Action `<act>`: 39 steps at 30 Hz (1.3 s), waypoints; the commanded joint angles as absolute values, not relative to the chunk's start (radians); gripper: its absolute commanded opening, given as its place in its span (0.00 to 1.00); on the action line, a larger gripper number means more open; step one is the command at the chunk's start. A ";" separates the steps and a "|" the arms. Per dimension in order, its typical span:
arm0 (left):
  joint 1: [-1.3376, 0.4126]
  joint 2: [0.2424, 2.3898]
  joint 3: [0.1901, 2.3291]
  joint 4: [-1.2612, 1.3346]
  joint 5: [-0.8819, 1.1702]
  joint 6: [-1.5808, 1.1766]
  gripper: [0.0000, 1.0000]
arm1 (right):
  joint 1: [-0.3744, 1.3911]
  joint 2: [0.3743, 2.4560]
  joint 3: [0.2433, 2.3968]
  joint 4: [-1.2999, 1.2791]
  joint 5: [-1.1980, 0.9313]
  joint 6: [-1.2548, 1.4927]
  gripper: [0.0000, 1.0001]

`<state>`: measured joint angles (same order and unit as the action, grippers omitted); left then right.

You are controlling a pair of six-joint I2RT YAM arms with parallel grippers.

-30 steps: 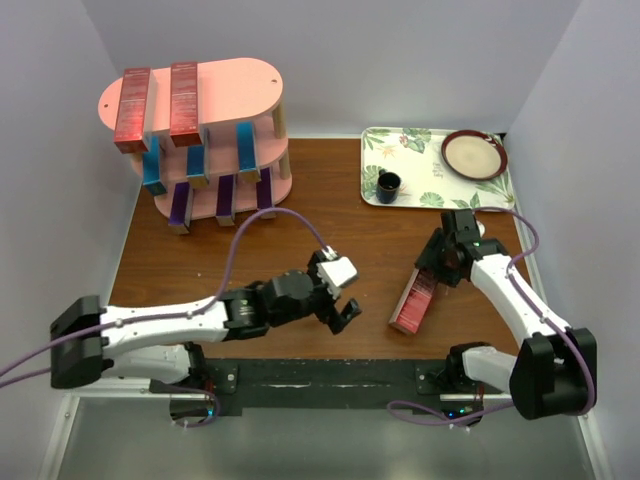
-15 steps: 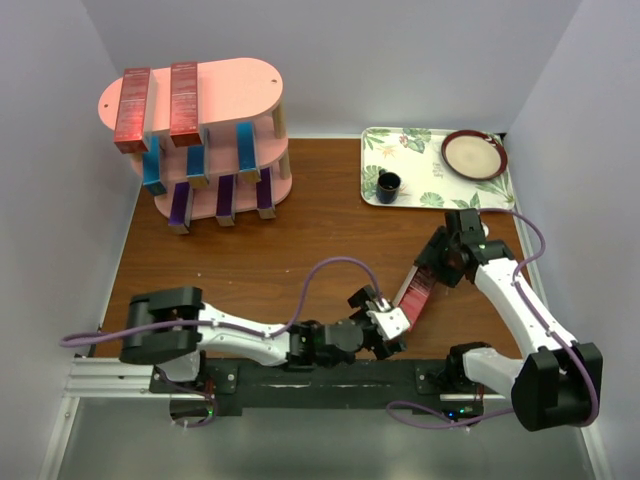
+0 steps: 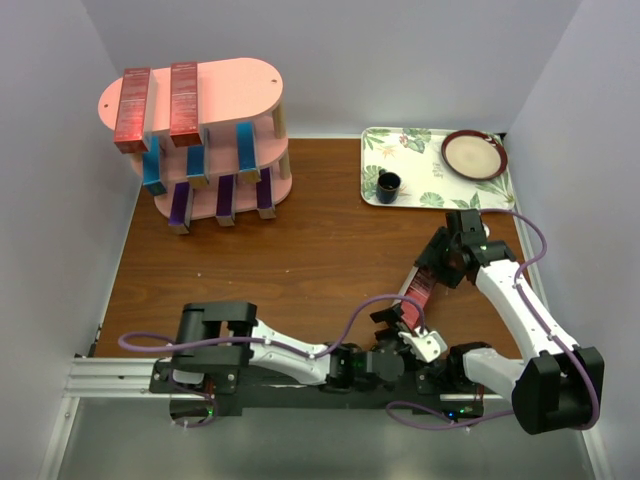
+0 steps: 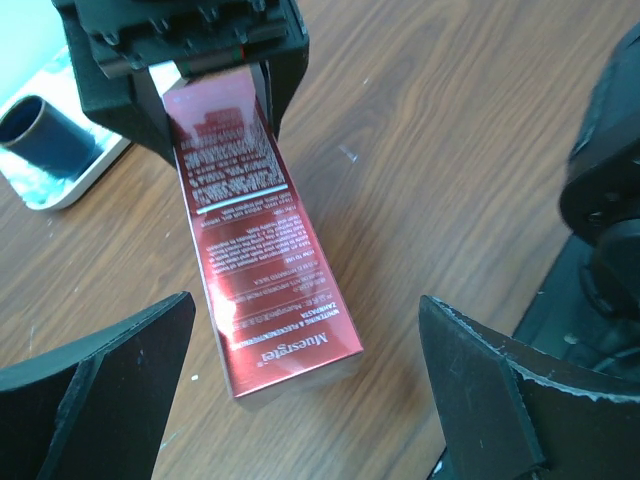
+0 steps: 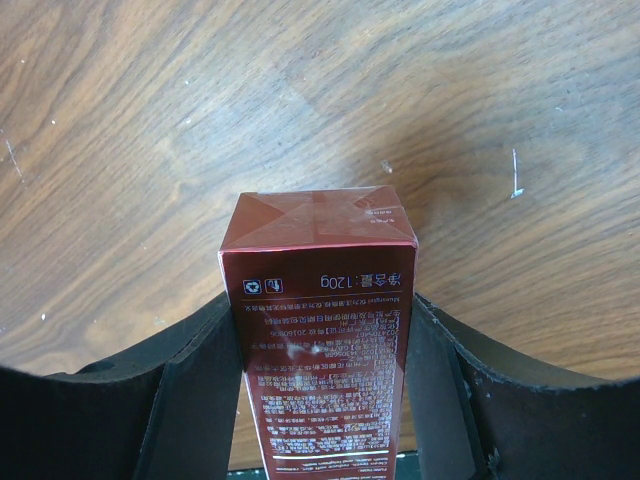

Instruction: Place and organize the toothpastes onto the shelf

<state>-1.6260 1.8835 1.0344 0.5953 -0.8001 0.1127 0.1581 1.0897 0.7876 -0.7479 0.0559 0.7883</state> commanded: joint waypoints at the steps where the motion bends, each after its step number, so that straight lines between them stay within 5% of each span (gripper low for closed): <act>1: -1.640 1.924 1.098 0.588 -0.925 0.071 1.00 | 0.158 1.069 0.827 -0.730 0.023 0.811 0.21; 17: -1.603 2.020 1.174 0.503 -1.078 -0.033 0.89 | 0.158 1.052 0.802 -0.713 0.002 0.819 0.21; 26: -1.585 1.973 1.108 0.589 -1.045 -0.097 0.59 | 0.158 1.042 0.793 -0.709 0.002 0.827 0.21; 32: -1.583 1.944 1.069 0.635 -1.039 -0.104 0.28 | 0.160 1.040 0.778 -0.689 -0.021 0.830 0.23; 36: -1.582 1.925 1.048 0.638 -1.039 -0.110 0.08 | 0.158 1.032 0.776 -0.675 -0.034 0.819 0.39; 39: -1.577 1.901 1.025 0.644 -1.032 -0.115 0.00 | 0.158 1.019 0.778 -0.669 -0.028 0.808 0.73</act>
